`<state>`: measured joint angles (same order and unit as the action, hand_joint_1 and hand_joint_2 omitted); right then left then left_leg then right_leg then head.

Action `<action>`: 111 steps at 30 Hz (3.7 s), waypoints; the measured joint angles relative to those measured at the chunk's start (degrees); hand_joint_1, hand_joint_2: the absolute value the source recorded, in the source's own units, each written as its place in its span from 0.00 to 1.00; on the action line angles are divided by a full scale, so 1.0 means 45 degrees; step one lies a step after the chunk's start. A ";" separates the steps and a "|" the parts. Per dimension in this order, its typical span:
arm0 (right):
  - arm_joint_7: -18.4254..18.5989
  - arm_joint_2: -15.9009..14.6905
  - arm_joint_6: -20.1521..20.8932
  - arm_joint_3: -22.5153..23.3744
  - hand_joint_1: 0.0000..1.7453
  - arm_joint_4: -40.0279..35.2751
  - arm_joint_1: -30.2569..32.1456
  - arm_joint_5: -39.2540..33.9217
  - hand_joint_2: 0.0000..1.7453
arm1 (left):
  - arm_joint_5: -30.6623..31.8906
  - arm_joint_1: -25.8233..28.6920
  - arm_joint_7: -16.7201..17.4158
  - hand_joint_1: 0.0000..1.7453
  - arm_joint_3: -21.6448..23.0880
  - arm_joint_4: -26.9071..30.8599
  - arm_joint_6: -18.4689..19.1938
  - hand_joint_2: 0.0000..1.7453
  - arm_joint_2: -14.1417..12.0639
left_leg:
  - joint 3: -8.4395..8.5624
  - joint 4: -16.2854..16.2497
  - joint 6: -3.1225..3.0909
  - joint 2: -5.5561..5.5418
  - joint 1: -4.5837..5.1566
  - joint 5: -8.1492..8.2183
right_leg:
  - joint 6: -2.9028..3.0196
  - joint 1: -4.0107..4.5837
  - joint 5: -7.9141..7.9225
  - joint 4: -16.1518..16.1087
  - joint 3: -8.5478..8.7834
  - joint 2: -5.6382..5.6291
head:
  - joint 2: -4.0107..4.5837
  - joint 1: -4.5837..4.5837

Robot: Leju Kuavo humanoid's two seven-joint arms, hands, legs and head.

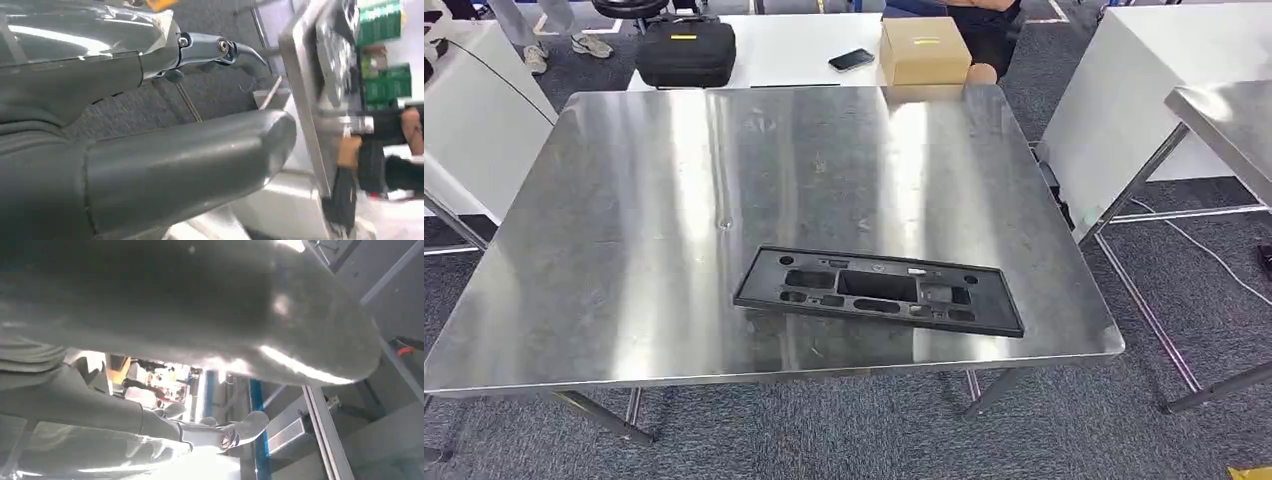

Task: Take the parts from the cabinet and place them on the table.

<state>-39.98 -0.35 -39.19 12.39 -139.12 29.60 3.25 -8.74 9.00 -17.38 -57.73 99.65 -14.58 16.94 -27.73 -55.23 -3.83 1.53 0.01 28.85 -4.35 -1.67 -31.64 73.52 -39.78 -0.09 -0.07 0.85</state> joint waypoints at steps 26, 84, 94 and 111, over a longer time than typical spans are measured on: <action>-0.0015 0.0437 0.2020 0.0059 0.00 0.0306 -0.0920 -0.1296 0.00 | -0.0248 0.1167 -0.0311 0.00 0.0249 0.1622 -0.1482 0.00 0.0582 | -0.0063 -0.0312 0.0112 -0.0343 -0.0191 0.0208 | 0.0214 -0.0031 0.0734 -0.2488 0.0640 -0.0025 | 0.0000 -0.0019; 0.8733 0.1535 0.3200 0.2336 0.00 2.8161 -0.7097 0.7107 0.00 | 1.2454 -0.2003 0.2278 0.00 0.0215 -1.8968 -0.5309 0.00 -0.2040 | 0.0184 -0.0525 0.0599 -0.0399 -0.0132 0.0592 | 0.0322 0.0290 0.1878 -0.3583 0.1254 0.0201 | 0.0000 -0.0150; 0.8495 0.1341 0.3555 0.1452 0.00 2.8307 -0.7224 0.7354 0.00 | 1.2760 -0.2034 0.1243 0.00 0.0686 -1.9381 -0.5207 0.00 -0.2089 | -0.1317 -0.0469 0.0244 -0.0192 -0.0175 -0.0719 | -0.0051 0.0186 0.0360 -0.1704 0.1981 0.0089 | 0.0000 -0.0083; 0.7043 0.1093 0.3210 0.1419 0.00 2.8302 -0.7737 0.6426 0.00 | 1.2196 -0.2127 0.0840 0.00 0.0623 -1.9400 -0.5416 0.00 -0.2123 | 0.0034 -0.0647 0.0885 -0.0341 -0.0274 0.0431 | 0.0830 0.0308 0.0908 -0.3652 0.2131 0.0190 | 0.0000 -0.0175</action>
<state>-8.28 4.57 -24.74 18.78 -11.76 -5.21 32.17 46.14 -0.57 -13.60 -54.92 12.35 -38.95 7.39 -27.57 -58.14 0.15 0.00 -1.22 30.79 -0.61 -0.28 -27.55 57.09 -30.19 0.77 -0.07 0.07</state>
